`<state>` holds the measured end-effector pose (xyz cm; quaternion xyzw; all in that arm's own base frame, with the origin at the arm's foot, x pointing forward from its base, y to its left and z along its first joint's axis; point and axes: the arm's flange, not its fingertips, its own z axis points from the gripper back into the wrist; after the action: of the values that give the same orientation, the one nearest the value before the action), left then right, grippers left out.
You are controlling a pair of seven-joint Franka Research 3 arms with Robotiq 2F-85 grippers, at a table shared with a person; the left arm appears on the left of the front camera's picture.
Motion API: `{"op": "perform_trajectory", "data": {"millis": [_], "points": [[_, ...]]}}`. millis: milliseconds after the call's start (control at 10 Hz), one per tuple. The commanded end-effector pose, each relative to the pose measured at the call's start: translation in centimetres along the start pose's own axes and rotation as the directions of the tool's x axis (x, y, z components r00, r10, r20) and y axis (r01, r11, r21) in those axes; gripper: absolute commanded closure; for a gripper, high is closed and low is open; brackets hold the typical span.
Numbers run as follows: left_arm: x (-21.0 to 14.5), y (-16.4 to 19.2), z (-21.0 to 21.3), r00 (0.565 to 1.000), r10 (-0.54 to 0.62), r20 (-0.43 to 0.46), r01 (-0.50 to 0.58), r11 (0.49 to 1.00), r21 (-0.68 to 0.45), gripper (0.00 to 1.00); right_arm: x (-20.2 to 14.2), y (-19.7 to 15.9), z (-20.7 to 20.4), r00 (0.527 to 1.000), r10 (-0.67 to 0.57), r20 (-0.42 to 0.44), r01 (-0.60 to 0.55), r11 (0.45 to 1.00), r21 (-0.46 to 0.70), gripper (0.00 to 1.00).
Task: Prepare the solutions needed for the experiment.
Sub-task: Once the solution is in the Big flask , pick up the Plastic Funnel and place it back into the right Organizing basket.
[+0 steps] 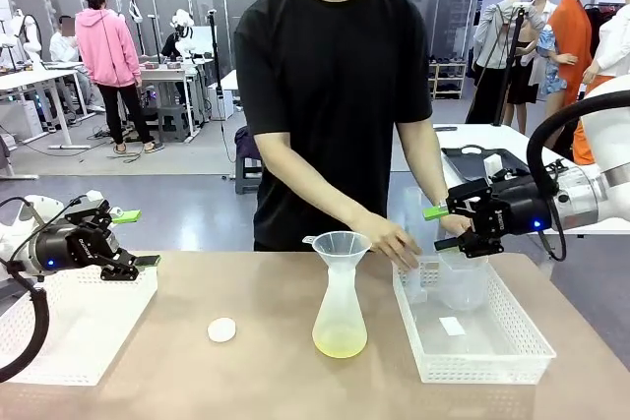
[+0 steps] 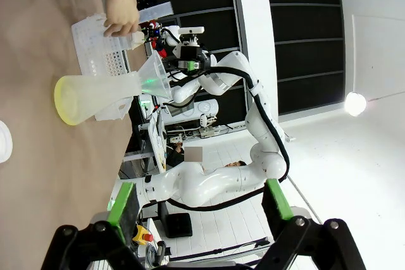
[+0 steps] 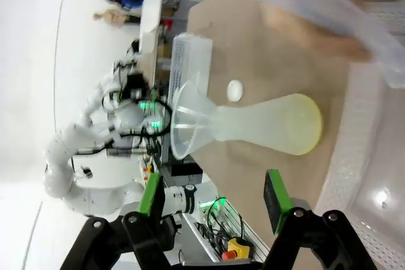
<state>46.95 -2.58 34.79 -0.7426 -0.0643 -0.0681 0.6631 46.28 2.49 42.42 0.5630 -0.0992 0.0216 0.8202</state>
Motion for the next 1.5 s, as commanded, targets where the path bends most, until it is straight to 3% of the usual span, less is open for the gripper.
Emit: {"op": "perform_trajectory", "data": {"millis": [0, 100, 500, 600, 700, 1100, 1200, 1400], "points": [[0.1, -0.1, -0.1, 1.0, -0.006, 0.01, 0.006, 1.0, -0.009, 0.0, -1.1, 3.0, -1.1, 0.997, 0.079, -0.018, -0.08, 0.994, -0.075, 0.2], [0.1, -0.1, -0.1, 1.0, -0.006, 0.01, 0.006, 1.0, -0.009, 0.0, -1.5, 5.5, -1.7, 0.996, 0.083, -0.043, -0.09, 0.978, -0.188, 0.2], [0.1, -0.1, -0.1, 1.0, -0.006, 0.01, 0.006, 1.0, -0.009, 0.0, -0.4, 11.5, -4.3, 0.992, -0.064, -0.109, 0.015, 0.917, -0.4, 0.2], [0.1, -0.1, -0.1, 1.0, -0.006, 0.01, 0.006, 1.0, -0.009, 0.0, -0.1, 12.2, -5.2, 0.99, -0.062, -0.126, 0.005, 0.911, -0.413, 0.2], [0.1, -0.1, -0.1, 1.0, -0.006, 0.01, 0.006, 1.0, -0.009, 0.0, -1.5, 10.7, -3.6, 0.997, 0.002, -0.078, -0.029, 0.94, -0.339, 0.2], [0.1, -0.1, -0.1, 1.0, -0.006, 0.01, 0.006, 1.0, -0.009, 0.0, -1.5, 10.7, -3.6, 0.997, 0.002, -0.078, -0.029, 0.94, -0.339, 0.2], [0.1, -0.1, -0.1, 1.0, -0.006, 0.01, 0.006, 1.0, -0.009, 0.0, -1.0, 10.9, -3.4, 0.996, -0.024, -0.082, -0.007, 0.931, -0.365, 0.2], [0.1, -0.1, -0.1, 1.0, -0.006, 0.01, 0.006, 1.0, -0.009, 0.0, 0.7, 13.0, -6.3, 0.978, -0.089, -0.19, -0.018, 0.866, -0.5, 0.2]]}}
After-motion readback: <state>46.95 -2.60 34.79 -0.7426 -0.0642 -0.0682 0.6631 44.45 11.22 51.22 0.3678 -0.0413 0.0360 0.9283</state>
